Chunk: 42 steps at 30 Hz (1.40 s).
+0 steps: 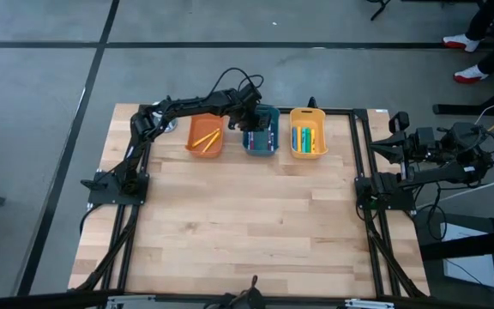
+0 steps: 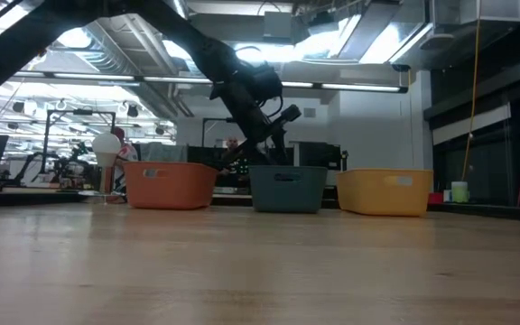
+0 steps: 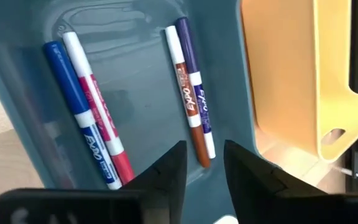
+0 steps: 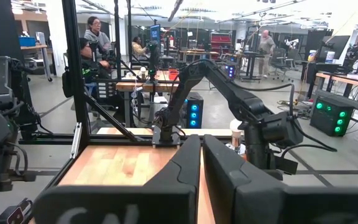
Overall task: Pick & Place Markers
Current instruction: Return to Home Position
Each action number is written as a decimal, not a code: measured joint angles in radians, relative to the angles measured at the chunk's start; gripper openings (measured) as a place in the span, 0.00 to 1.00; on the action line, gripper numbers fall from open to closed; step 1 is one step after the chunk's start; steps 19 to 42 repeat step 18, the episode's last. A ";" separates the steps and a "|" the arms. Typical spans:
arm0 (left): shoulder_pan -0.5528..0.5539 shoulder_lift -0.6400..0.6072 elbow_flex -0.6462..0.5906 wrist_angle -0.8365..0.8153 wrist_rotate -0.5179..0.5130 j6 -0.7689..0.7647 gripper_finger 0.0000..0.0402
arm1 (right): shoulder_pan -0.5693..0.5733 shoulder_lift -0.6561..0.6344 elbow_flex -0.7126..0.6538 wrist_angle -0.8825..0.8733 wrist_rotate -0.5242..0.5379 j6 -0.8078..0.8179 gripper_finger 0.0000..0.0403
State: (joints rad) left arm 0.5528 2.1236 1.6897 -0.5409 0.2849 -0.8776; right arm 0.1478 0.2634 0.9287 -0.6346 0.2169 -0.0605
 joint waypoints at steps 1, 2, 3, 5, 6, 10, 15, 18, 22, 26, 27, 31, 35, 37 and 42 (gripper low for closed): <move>-0.002 -0.001 0.000 0.002 0.002 0.000 0.24 | 0.000 0.000 0.000 0.000 0.000 0.000 0.05; -0.003 -0.004 0.000 0.001 0.003 0.002 0.22 | 0.000 0.000 0.000 0.000 0.000 0.000 0.05; -0.005 -0.008 0.000 -0.003 0.006 0.007 0.20 | 0.000 0.000 0.000 0.000 0.000 0.000 0.05; -0.012 -0.015 0.000 0.007 0.003 0.015 0.15 | 0.000 0.000 0.000 0.000 0.000 0.000 0.05; -0.015 -0.020 0.000 0.006 0.002 0.016 0.12 | 0.000 0.000 0.000 0.000 0.000 0.000 0.05; -0.028 -0.039 0.000 0.007 -0.012 0.016 0.02 | 0.000 0.000 0.000 0.000 0.000 0.000 0.05; -0.047 -0.073 0.000 0.010 -0.025 0.017 0.01 | 0.000 0.000 0.000 0.000 0.000 0.000 0.05; -0.067 -0.096 0.000 0.017 -0.037 0.018 0.00 | 0.000 0.000 0.000 0.000 0.000 0.000 0.05; -0.067 -0.096 0.000 0.017 -0.037 0.018 0.00 | 0.000 0.000 0.000 0.000 0.000 0.000 0.05; -0.067 -0.096 0.000 0.017 -0.037 0.018 0.00 | 0.000 0.000 0.000 0.000 0.000 0.000 0.05; -0.067 -0.096 0.000 0.017 -0.037 0.018 0.00 | 0.000 0.000 0.000 0.000 0.000 0.000 0.05; -0.067 -0.096 0.000 0.017 -0.037 0.018 0.00 | 0.000 0.000 0.000 0.000 0.000 0.000 0.05; -0.067 -0.096 0.000 0.017 -0.037 0.018 0.00 | 0.000 0.000 0.000 0.000 0.000 0.000 0.05; -0.067 -0.096 0.000 0.017 -0.037 0.018 0.00 | 0.000 0.000 0.000 0.000 0.000 0.000 0.05; -0.067 -0.096 0.000 0.017 -0.037 0.018 0.00 | 0.000 0.000 0.000 0.000 0.000 0.000 0.05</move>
